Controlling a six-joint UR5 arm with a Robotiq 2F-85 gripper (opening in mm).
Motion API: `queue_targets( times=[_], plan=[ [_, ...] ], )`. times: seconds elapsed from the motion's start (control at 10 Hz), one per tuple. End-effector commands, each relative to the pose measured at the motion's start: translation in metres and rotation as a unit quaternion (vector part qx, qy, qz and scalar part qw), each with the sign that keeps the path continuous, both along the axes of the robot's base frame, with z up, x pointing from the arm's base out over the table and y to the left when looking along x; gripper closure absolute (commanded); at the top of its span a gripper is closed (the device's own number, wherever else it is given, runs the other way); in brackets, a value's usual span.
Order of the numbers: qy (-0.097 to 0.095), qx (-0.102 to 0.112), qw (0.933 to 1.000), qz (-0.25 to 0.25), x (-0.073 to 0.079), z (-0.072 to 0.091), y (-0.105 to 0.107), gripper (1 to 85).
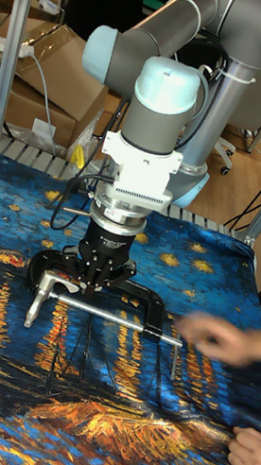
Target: Turn off the water tap
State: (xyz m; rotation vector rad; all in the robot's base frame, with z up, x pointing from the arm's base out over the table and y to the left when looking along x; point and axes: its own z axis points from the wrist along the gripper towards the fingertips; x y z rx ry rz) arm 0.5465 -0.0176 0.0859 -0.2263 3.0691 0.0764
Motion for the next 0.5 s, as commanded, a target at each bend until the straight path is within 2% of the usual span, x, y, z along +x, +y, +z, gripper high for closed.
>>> queue_targets(
  times=[0.0,0.4],
  plan=[
    [-0.003,-0.001,1.0000,-0.003,0.0019,0.0012,-0.0018,84.3],
    [-0.003,-0.001,1.0000,-0.002,0.0019,0.0012,-0.0018,84.3]
  ],
)
